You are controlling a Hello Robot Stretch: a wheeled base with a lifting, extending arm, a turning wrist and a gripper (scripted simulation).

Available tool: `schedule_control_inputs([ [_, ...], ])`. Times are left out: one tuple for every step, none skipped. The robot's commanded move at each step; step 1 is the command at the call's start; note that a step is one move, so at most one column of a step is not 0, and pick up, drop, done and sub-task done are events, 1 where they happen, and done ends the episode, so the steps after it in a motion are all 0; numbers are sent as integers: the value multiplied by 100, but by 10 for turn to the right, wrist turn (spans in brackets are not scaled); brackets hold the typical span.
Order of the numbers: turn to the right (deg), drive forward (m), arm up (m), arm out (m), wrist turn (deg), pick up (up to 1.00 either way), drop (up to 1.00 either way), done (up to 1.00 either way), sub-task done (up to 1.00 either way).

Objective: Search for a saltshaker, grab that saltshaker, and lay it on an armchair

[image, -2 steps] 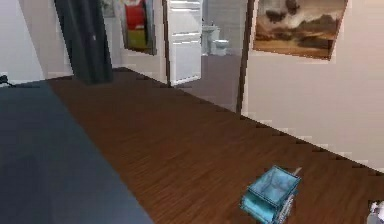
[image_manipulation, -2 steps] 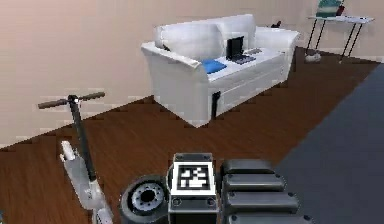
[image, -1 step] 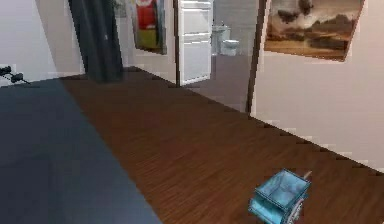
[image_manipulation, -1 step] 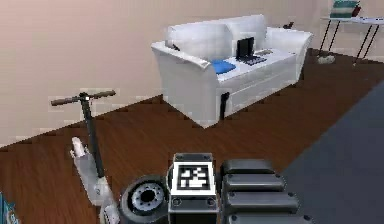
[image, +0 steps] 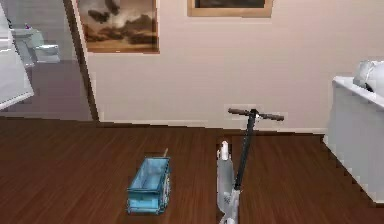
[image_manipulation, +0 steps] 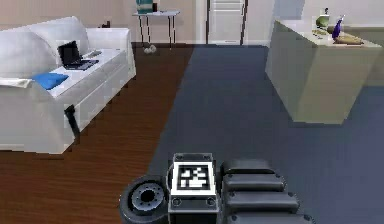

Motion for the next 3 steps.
schedule_control_inputs([
  [420,0,0,0,0,0,0,0,0],
  [0,5,0,0,0,0,0,0,0],
  [-450,0,0,0,0,0,0,0,0],
])
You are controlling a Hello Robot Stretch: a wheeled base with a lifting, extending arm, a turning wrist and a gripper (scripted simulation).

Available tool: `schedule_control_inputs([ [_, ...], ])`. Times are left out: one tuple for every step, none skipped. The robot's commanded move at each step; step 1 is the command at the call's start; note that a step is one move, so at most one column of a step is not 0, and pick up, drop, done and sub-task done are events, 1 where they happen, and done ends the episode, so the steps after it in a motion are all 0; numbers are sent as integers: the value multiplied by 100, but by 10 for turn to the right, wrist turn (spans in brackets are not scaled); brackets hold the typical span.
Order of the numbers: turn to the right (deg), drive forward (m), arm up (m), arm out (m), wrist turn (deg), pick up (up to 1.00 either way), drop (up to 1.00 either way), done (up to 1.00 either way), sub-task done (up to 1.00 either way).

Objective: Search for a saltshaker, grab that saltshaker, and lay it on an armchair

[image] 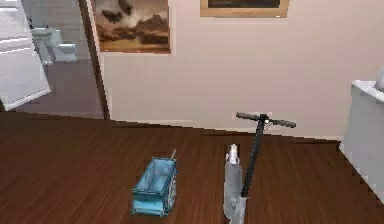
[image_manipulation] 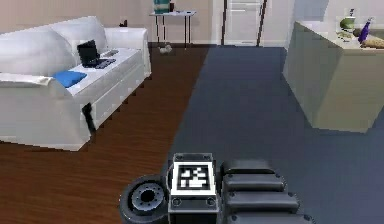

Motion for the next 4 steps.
schedule_control_inputs([
  [-180,0,0,0,0,0,0,0,0],
  [0,10,0,0,0,0,0,0,0],
  [-420,0,0,0,0,0,0,0,0],
  [0,90,0,0,0,0,0,0,0],
])
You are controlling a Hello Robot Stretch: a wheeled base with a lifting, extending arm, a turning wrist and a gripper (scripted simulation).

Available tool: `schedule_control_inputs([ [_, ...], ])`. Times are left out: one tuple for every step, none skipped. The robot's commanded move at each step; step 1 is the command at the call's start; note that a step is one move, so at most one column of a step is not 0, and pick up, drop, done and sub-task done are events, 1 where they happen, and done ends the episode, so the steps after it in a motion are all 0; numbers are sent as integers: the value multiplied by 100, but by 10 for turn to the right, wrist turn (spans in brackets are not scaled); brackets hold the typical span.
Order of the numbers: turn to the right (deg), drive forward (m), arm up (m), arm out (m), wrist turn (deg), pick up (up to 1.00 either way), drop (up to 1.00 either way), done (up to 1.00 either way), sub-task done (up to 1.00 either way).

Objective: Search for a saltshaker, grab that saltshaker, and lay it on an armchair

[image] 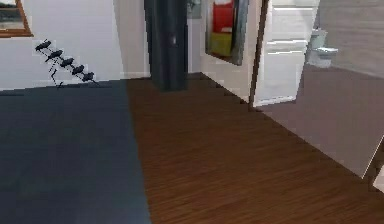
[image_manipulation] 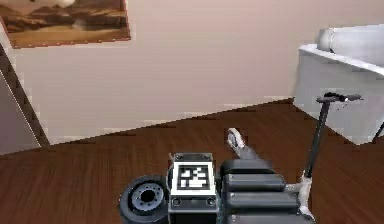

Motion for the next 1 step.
schedule_control_inputs([
  [-120,0,0,0,0,0,0,0,0],
])
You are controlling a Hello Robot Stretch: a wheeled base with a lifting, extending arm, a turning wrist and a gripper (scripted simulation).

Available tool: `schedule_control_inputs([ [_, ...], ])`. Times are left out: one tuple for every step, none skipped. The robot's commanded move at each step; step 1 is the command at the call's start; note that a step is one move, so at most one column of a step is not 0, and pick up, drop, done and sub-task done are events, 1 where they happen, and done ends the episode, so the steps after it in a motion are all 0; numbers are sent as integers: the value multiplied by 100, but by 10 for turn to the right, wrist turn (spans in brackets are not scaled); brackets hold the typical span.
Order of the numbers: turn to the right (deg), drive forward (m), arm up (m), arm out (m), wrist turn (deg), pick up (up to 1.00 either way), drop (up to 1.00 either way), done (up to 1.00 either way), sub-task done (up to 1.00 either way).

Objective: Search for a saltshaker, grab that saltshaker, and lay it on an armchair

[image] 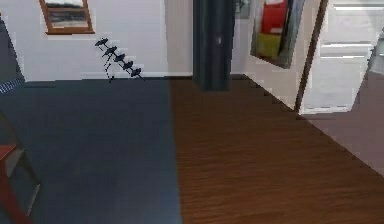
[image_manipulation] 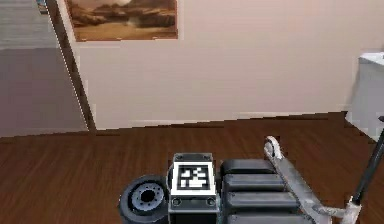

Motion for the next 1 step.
schedule_control_inputs([
  [0,15,0,0,0,0,0,0,0],
])
